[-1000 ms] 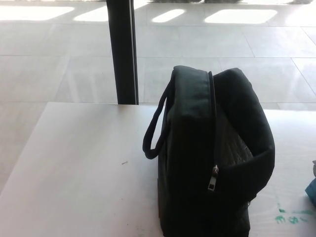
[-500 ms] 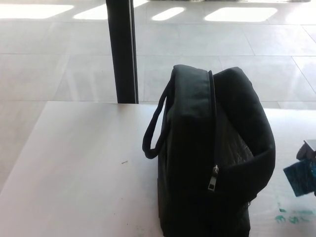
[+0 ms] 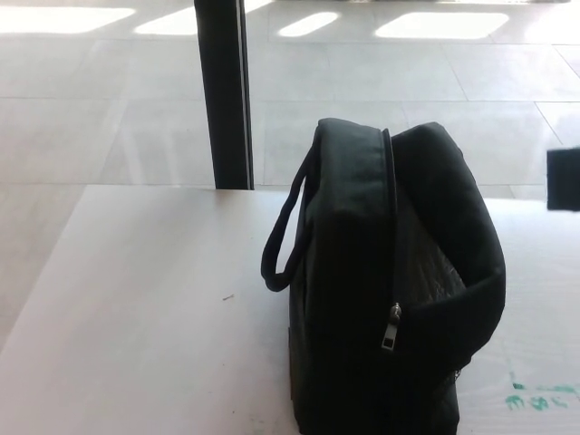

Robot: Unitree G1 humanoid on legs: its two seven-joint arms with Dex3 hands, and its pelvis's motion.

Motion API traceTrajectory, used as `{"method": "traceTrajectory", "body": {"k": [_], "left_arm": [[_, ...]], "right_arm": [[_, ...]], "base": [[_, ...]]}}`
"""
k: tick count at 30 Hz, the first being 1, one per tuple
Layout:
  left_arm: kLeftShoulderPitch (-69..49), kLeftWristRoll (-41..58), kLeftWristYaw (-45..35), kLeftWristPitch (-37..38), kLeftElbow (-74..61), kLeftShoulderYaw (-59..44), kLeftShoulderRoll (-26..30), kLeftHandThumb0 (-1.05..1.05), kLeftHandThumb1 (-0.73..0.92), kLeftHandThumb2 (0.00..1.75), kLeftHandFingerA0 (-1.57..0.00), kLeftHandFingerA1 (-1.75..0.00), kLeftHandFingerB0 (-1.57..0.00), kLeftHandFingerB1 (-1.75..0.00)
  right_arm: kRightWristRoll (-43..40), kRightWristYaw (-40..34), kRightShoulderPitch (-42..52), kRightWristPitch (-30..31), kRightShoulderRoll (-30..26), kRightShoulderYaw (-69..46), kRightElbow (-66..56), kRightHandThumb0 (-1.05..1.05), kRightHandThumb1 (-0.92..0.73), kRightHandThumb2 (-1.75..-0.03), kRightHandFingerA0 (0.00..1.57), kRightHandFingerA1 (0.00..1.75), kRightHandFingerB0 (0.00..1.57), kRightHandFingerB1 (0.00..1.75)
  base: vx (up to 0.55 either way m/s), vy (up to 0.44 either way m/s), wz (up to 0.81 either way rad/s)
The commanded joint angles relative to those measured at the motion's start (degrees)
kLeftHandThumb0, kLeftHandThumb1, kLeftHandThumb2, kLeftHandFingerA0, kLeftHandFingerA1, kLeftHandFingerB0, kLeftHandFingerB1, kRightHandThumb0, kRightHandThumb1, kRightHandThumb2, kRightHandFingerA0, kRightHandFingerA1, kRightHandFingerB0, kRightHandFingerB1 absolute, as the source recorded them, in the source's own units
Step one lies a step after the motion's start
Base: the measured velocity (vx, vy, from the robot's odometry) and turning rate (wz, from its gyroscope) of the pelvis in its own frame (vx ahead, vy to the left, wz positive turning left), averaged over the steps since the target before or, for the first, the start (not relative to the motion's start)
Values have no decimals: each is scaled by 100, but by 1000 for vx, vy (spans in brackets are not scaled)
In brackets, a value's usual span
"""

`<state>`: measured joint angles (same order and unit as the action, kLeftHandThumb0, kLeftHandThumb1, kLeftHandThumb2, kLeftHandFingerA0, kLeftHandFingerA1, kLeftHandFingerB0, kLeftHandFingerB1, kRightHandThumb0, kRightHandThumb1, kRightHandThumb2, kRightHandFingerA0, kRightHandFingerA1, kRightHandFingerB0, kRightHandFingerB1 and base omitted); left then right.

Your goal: The robot uses its right hand to pick up the cube kept on the middle of the desk and put it inside the bag next to it

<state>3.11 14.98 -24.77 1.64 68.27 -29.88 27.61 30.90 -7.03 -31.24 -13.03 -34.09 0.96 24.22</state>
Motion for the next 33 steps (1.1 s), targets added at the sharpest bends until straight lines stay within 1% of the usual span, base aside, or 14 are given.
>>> {"method": "traceTrajectory", "body": {"k": [1, 6, 7, 8, 9, 12, 15, 17, 22, 25, 26, 30, 31, 33], "left_arm": [[-25, 27, 75, 122, 82, 10, 174, -105, 62, 88, -29, -151, -23, -143], [9, 33, 115, 102, 133, 7, 177, -105, 61, 89, -30, -149, -24, -143], [4, 42, 99, 122, 119, 1, 177, -105, 60, 89, -31, -151, -23, -144], [7, 40, 100, 123, 118, 5, 180, -105, 60, 89, -31, -151, -23, -144], [12, 41, 108, 118, 121, 5, 181, -105, 61, 89, -31, -151, -23, -144], [7, 9, 99, 154, 144, 35, 186, -105, 62, 90, -31, -151, -24, -144], [1, 18, 65, 176, 142, 40, 186, -105, 62, 89, -30, -150, -23, -145], [-5, 54, 53, 147, 159, 8, 194, -105, 62, 89, -30, -150, -24, -144], [-32, 55, 35, 155, 145, 11, 203, -105, 62, 88, -30, -152, -25, -145], [-45, 33, 70, 145, 120, 36, 196, -105, 62, 89, -32, -153, -24, -145], [-52, 62, 41, 147, 164, 4, 201, -105, 61, 87, -30, -152, -24, -145], [-76, 64, 31, 162, 154, 2, 198, -105, 59, 88, -30, -153, -23, -144], [-61, 27, 103, 149, 152, 32, 199, -105, 60, 88, -32, -153, -26, -144], [-37, 59, 119, 109, 163, 0, 214, -105, 59, 88, -30, -151, -24, -144]], "right_arm": [[-122, -558, -541, -600, -3, -146, -163, -17, -55, -107, 83, 175, 70, 161], [-128, -308, -735, -534, 117, -36, -634, -17, -48, -122, 83, 175, 72, 165], [-80, -34, -786, -520, 146, 140, -911, -22, -45, -117, 116, 139, 99, 129], [-80, -7, -780, -510, 145, 160, -950, -22, -45, -117, 116, 139, 99, 129], [-87, 52, -768, -483, 140, 192, -1018, -14, -46, -121, 85, 175, 73, 163], [-174, 428, -650, -346, 182, 338, -1410, -14, -49, -115, 90, 175, 71, 167], [-215, 715, -516, -344, 187, 505, -1699, -13, -52, -110, 91, 175, 73, 163], [-274, 916, -345, -747, 61, 706, -1685, -18, -66, -91, 87, 175, 67, 166], [-39, 951, -155, -1075, -71, 971, -1631, -17, -51, -105, 90, 175, 77, 156], [23, 942, -103, -1246, -152, 1044, -1558, -19, -53, -100, 89, 175, 73, 164], [106, 1169, -87, -1189, -284, 1124, -1625, -20, -60, -85, 88, 175, 71, 163], [214, 1286, -158, -1194, -366, 1204, -1631, -21, -62, -86, 89, 175, 71, 161], [394, 1400, -318, -1207, -447, 1315, -1654, -24, -63, -76, 89, 175, 78, 135], [497, 1411, -464, -1239, -447, 1398, -1625, -29, -66, -68, 92, 175, 83, 124]], "base": [[0, 0, 0], [0, 0, 0], [0, 0, 0], [0, 0, 0], [0, 0, 0], [0, 0, 0], [0, 0, 0], [0, 0, 0], [0, 0, 0], [0, 0, 0], [0, 0, 0], [0, 0, 0], [0, 0, 0], [0, 0, 0]]}}
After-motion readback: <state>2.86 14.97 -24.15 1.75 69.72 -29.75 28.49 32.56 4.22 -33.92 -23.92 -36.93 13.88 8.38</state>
